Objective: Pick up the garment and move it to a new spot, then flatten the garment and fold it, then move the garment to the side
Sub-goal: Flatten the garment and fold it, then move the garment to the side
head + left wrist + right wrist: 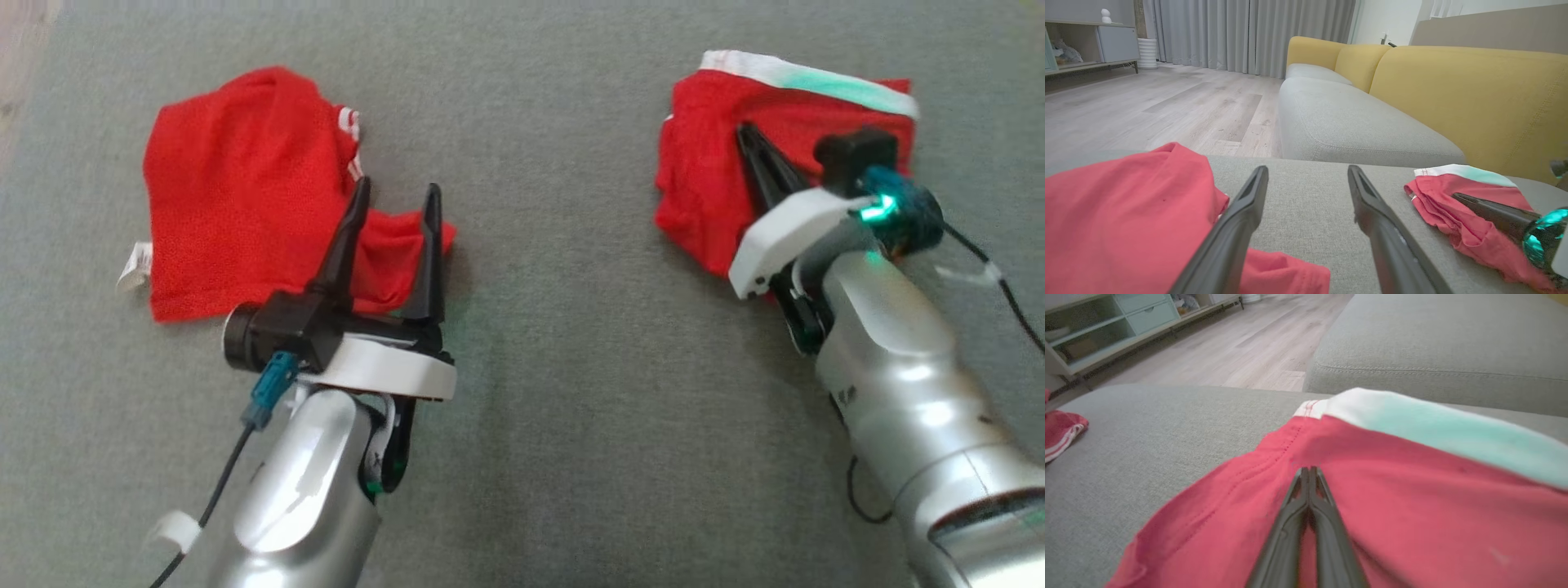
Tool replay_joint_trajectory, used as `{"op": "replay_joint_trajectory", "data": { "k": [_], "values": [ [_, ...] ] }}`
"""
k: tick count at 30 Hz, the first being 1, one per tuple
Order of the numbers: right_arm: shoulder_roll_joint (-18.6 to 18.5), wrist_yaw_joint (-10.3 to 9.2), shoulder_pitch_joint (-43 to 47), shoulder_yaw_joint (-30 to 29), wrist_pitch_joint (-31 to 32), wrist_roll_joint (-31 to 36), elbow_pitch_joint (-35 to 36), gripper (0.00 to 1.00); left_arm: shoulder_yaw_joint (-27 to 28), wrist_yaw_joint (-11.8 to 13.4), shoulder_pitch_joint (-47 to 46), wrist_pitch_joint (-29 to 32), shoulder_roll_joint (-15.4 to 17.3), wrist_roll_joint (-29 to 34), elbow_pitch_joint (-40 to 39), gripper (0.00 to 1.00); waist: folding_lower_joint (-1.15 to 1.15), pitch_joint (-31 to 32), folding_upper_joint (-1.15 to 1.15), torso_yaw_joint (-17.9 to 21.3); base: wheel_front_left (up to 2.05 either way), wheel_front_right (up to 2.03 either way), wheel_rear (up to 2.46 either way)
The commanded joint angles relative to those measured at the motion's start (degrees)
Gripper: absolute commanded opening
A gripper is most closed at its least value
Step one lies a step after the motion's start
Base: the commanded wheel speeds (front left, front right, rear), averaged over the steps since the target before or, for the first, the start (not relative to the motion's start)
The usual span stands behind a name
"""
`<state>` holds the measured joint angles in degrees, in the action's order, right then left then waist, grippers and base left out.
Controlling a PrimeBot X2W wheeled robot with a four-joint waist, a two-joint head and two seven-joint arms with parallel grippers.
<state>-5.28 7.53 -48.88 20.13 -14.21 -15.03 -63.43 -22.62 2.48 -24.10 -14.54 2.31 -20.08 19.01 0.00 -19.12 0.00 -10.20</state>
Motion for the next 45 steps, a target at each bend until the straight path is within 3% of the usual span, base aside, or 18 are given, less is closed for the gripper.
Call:
{"op": "replay_joint_trajectory", "data": {
  "k": [1, 11, 20, 28, 30, 37, 45],
  "values": [
    [1.2, -0.04, 1.7, -0.2, -0.7, -0.9, 2.1, 0.0, 2.4, -0.1, 0.4, -0.5, 0.6, 0.7, -1.4, 1.0, 0.0, 1.9, 0.0, 1.8, 0.0, 0.0, 0.0],
    [-1.7, -0.04, 12.5, -10.1, -0.8, 0.9, 18.4, 0.0, 4.9, -0.8, 3.2, -0.5, 0.6, 1.3, -1.1, 1.0, 0.0, 9.2, 0.0, 7.4, 0.0, 0.0, 0.0],
    [0.6, -0.04, 26.0, -19.5, -0.8, 5.4, 31.9, 0.0, 6.4, -1.2, 6.5, -0.5, 0.6, 2.0, -0.8, 1.0, 0.0, 13.2, 0.0, 10.1, 0.0, 0.0, 0.0],
    [2.1, -0.04, 33.4, -21.0, -0.8, 6.3, 37.4, 0.0, 6.7, -1.5, 8.8, -0.5, 0.6, 2.1, -0.8, 1.0, 0.0, 13.8, 0.0, 10.6, 0.0, 0.0, 0.0],
    [2.3, -0.04, 33.7, -21.1, -0.5, 6.7, 38.2, 1.0, 6.7, -1.5, 8.8, -0.5, 0.6, 2.1, -1.0, 1.0, 0.0, 13.3, 0.0, 10.5, 0.0, 0.0, 0.0],
    [2.4, -0.04, 29.4, -21.9, 3.2, 6.3, 39.2, 1.0, 5.6, -1.6, 6.5, -0.5, 0.6, 2.2, -1.3, 1.0, 0.0, 9.2, 0.0, 8.6, 0.0, 0.0, 0.0],
    [2.4, -0.04, 20.5, -23.9, 10.9, 3.2, 31.1, 1.0, 3.6, -1.4, 3.6, -0.5, 0.6, 1.8, -0.8, 1.0, 0.0, 3.7, 0.0, 4.5, 0.0, 0.0, 0.0]
  ]
}}
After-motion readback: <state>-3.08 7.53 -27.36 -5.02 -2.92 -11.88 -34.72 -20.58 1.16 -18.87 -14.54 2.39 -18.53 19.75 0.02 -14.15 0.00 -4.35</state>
